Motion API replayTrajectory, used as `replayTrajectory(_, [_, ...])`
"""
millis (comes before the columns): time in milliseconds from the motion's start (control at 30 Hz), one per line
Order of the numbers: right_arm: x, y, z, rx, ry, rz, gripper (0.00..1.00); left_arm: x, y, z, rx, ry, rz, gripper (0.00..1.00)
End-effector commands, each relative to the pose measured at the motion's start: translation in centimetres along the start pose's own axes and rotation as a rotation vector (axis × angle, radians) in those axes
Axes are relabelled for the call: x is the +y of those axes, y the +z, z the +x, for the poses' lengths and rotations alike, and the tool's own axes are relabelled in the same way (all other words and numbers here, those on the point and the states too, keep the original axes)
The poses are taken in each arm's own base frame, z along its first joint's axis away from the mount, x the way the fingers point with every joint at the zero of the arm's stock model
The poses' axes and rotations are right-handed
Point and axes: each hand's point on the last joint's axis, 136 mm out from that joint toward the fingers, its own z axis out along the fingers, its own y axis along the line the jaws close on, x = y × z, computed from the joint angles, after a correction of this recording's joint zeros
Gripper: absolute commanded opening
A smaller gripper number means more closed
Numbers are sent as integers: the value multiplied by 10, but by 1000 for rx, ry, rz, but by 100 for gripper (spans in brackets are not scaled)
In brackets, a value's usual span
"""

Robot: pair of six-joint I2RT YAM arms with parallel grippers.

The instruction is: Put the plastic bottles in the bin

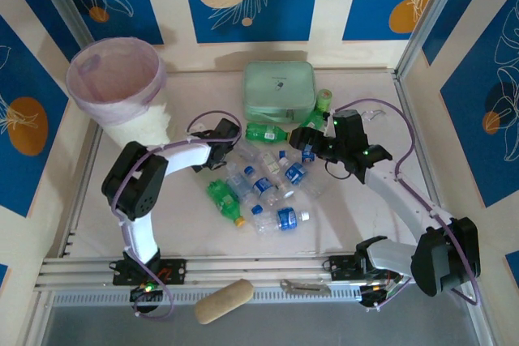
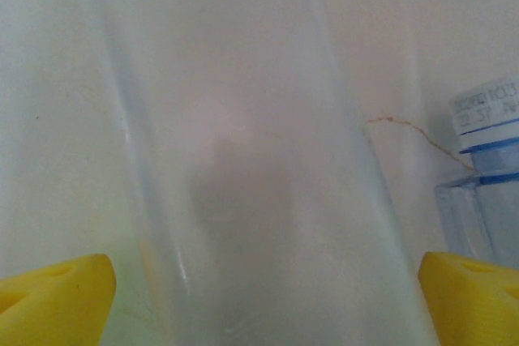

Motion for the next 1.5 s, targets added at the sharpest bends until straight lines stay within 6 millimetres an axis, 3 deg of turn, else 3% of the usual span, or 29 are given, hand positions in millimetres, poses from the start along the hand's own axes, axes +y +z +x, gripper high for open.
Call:
replayTrajectory(0, [6,-6,-4,-11,-28,-28,99,0,6,-5,-19,-20,-15,92])
replayTrajectory(333, [13,-6,-7,-5,-22,-50,99,-9,-1,-16,-51,-1,28,61])
replayTrajectory(533, [19,-6,-7,-2,-21,-65,99,-22,-32,-47,-138,99,95,57])
replayTrajectory(733, [25,-2,-8,6,-15,-84,99,-47,-89,-93,-283,273,245,55])
replayTrajectory(967, [34,5,-7,21,-18,-97,99,-87,-180,-139,-451,564,488,54])
replayTrajectory(1133, [42,11,-6,30,-22,-108,99,-98,-247,-180,-568,684,580,54])
replayTrajectory(1333, [51,16,-3,44,-37,-118,99,-87,-292,-236,-633,749,577,54])
replayTrajectory(1467, [54,17,-1,49,-42,-119,99,-57,-303,-283,-675,676,536,54])
